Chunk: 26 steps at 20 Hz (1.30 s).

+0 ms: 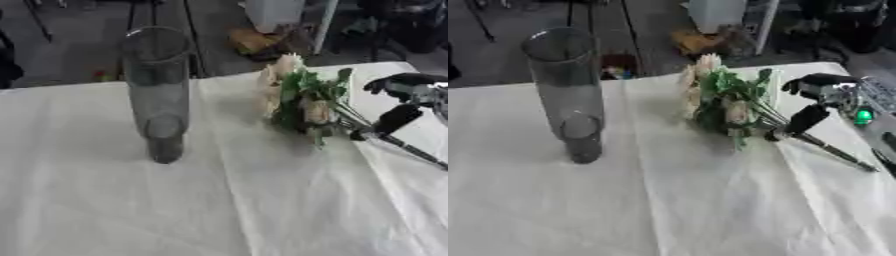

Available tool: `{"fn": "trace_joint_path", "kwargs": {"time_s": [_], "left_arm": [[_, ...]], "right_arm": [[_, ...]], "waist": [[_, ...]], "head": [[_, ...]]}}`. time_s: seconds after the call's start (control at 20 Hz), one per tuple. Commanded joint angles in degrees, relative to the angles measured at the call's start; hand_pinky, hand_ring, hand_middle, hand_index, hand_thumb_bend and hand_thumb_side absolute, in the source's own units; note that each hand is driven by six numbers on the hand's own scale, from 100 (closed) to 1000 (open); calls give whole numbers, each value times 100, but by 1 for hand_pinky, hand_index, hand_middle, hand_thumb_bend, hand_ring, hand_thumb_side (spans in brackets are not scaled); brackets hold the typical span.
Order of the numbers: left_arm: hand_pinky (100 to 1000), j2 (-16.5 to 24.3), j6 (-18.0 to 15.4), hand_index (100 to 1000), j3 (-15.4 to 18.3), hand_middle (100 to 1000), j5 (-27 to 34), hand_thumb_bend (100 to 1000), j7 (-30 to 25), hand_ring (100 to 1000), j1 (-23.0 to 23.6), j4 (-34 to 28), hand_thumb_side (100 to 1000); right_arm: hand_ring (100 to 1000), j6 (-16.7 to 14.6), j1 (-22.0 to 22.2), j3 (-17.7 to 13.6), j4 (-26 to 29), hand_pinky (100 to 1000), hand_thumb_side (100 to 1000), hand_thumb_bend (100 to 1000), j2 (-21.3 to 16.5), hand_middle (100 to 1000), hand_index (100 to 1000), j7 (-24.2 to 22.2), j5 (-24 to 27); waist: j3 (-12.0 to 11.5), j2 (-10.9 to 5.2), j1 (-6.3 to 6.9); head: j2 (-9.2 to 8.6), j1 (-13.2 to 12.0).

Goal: Arrange flowers into the vase.

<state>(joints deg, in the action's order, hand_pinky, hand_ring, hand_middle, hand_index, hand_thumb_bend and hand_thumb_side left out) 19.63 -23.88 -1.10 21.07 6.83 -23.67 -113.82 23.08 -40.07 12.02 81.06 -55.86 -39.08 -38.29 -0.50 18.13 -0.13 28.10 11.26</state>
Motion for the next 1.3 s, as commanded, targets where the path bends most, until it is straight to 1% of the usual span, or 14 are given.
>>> {"fn": "trace_joint_path", "kwargs": {"time_s": [0.05, 0.25, 0.55, 0.75, 1.05, 1.15, 1.3], "left_arm": [[836, 91, 7, 924, 30, 862, -21, 100, -17, 806, -60, -77, 851], [836, 78, 2, 924, 26, 862, -38, 100, -22, 806, -54, -77, 851], [837, 53, -6, 925, 7, 862, -60, 100, -39, 806, -54, -77, 850], [837, 39, -5, 925, -14, 862, -60, 100, -58, 806, -63, -77, 850], [837, 36, -25, 925, -12, 862, -47, 100, -68, 806, -61, -77, 848], [837, 35, -28, 925, -12, 862, -46, 100, -69, 806, -63, -77, 848], [837, 25, -25, 926, -22, 863, -49, 100, -78, 806, -64, -77, 848]], "right_arm": [[1000, -63, -200, -67, -325, 847, 433, 582, -15, 916, 1000, 25, -125], [1000, -164, -315, -129, -679, 843, 421, 601, 123, 901, 1000, 152, -115], [1000, -281, -450, -216, -1067, 836, 414, 617, 259, 886, 1000, 431, -73], [1000, -343, -539, -227, -1268, 836, 417, 608, 311, 889, 1000, 568, -129], [1000, -408, -651, -253, -1606, 839, 397, 605, 404, 897, 1000, 472, -268], [1000, -463, -663, -253, -1650, 837, 394, 601, 419, 887, 1000, 419, -293], [1000, -491, -690, -268, -1689, 834, 395, 599, 453, 870, 1000, 464, -341]], "waist": [[-11, -93, -2], [-33, -72, 12], [-49, -48, 43], [-55, -39, 60], [-71, -39, 91], [-73, -35, 97], [-70, -27, 105]], "head": [[-51, 3], [-60, 14], [-79, 33], [-94, 43], [-124, 86], [-146, 96], [-165, 112]]}}
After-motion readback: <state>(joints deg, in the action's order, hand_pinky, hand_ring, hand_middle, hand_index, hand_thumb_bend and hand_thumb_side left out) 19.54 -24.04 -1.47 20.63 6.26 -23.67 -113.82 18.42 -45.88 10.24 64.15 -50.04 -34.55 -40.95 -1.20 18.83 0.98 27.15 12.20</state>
